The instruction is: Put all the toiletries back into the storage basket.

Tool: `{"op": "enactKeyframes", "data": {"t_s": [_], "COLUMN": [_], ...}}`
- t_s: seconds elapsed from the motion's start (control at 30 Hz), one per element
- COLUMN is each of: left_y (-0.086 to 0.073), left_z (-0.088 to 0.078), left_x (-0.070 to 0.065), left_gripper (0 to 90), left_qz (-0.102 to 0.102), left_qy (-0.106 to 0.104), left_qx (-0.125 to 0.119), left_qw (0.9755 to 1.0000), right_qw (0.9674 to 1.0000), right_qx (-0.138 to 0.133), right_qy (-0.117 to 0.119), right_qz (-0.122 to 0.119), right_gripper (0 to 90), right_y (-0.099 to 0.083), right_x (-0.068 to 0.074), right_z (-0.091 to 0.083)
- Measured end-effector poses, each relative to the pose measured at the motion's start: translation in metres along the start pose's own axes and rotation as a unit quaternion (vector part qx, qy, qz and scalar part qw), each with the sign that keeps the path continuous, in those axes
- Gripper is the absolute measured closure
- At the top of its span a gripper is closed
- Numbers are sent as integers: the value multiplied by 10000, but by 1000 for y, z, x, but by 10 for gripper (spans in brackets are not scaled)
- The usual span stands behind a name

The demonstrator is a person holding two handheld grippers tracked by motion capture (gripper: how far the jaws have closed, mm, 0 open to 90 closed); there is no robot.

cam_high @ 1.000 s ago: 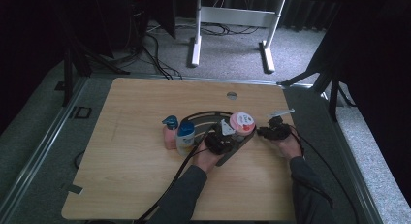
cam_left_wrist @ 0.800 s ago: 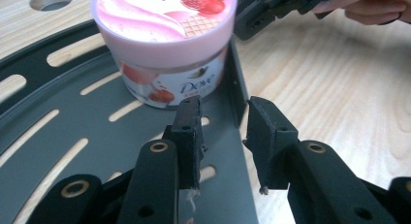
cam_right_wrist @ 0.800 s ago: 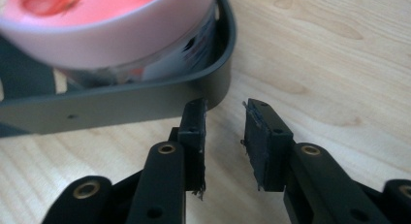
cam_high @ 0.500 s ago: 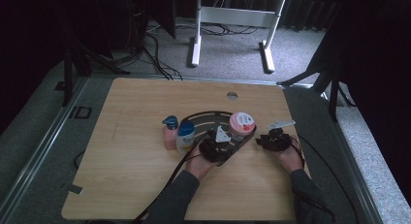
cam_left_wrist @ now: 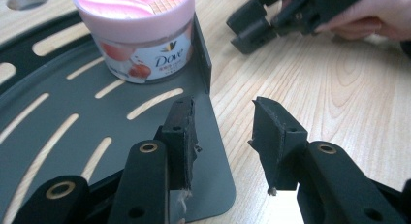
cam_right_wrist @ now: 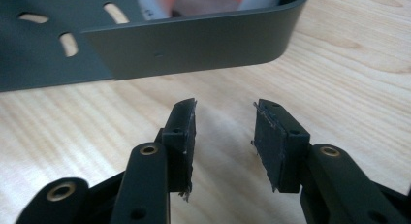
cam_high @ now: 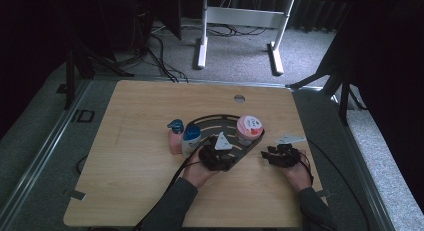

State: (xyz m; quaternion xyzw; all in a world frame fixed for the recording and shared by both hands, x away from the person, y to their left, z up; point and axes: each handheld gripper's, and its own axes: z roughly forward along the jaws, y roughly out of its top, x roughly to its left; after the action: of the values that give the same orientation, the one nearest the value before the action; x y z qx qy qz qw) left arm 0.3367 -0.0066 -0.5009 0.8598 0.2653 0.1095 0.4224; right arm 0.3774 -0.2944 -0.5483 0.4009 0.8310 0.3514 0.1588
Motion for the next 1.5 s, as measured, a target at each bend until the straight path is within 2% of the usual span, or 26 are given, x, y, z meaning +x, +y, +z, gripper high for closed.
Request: {"op": "enactKeyframes", "data": {"t_s": [0.1, 0.23, 0.33, 0.57, 0.73, 1.1, 1.2, 1.5], "left_y": [0, -1, -2, -1, 0, 7, 8, 14], "left_z": [-6, -13, -18, -33, -44, -65, -69, -83], "left_x": [0, 2, 2, 2, 4, 9, 11, 18], "left_gripper": [603, 596, 596, 591, 589, 589, 586, 566], "left_qz": [26, 87, 129, 267, 273, 377, 349, 540], "left_qy": [-27, -140, -177, -268, -300, -273, -326, -435], "left_qx": [-22, -3, 29, -4, -91, -194, -222, -219], "left_qw": [10000, 9999, 9998, 9993, 9991, 9987, 9986, 9974], "right_qw": [10000, 9999, 9998, 9996, 9996, 9998, 9998, 9997], "right_qx": [-21, -161, -147, -196, -206, -157, -126, -142], "right_qy": [-6, 11, -106, -94, -55, 45, 55, 128], "right_qz": [-33, 49, -85, -168, -197, -140, -151, -117], "right_gripper": [571, 556, 539, 522, 512, 477, 470, 453], "right_y": [-3, -7, -8, -9, -10, -12, -13, -14], "right_x": [5, 12, 18, 29, 34, 37, 38, 38], "right_z": [-2, -6, -7, -7, -7, -4, -4, -2]}}
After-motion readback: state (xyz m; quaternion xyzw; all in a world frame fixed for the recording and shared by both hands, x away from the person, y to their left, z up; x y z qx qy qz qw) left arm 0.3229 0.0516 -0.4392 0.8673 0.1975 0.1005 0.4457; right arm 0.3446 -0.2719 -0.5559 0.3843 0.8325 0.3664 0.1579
